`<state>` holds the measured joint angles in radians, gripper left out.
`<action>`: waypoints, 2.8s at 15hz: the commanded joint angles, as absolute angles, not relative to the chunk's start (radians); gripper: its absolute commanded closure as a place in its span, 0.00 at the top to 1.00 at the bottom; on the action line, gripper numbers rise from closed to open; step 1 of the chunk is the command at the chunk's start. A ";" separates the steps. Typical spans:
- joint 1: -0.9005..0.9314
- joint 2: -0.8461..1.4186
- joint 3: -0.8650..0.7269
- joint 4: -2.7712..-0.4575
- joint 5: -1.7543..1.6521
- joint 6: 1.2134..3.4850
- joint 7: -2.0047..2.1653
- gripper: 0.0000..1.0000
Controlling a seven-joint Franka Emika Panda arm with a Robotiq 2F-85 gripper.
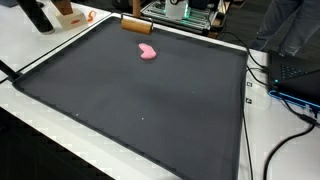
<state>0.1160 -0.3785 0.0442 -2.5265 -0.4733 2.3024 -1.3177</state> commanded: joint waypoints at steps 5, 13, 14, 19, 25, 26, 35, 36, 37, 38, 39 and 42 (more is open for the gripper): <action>0.133 -0.356 -0.019 -2.641 -0.401 2.401 -1.570 0.24; 0.109 -0.272 0.000 -2.657 -0.449 2.507 -1.597 0.24; 0.106 -0.259 0.000 -2.656 -0.454 2.525 -1.594 0.24; 0.083 -0.175 0.003 -2.637 -0.477 2.596 -1.587 0.24; 0.081 -0.130 0.006 -2.609 -0.473 2.614 -1.588 0.24; 0.081 -0.123 0.007 -2.605 -0.471 2.616 -1.589 0.24; 0.086 -0.087 0.005 -2.590 -0.441 2.677 -1.617 0.24; 0.086 -0.085 0.004 -2.590 -0.436 2.685 -1.624 0.24; 0.087 -0.081 0.002 -2.590 -0.423 2.693 -1.642 0.24; 0.088 -0.079 0.000 -2.590 -0.412 2.700 -1.653 0.24; 0.089 -0.079 -0.002 -2.592 -0.399 2.712 -1.670 0.24; 0.088 -0.074 -0.004 -2.592 -0.362 2.731 -1.709 0.24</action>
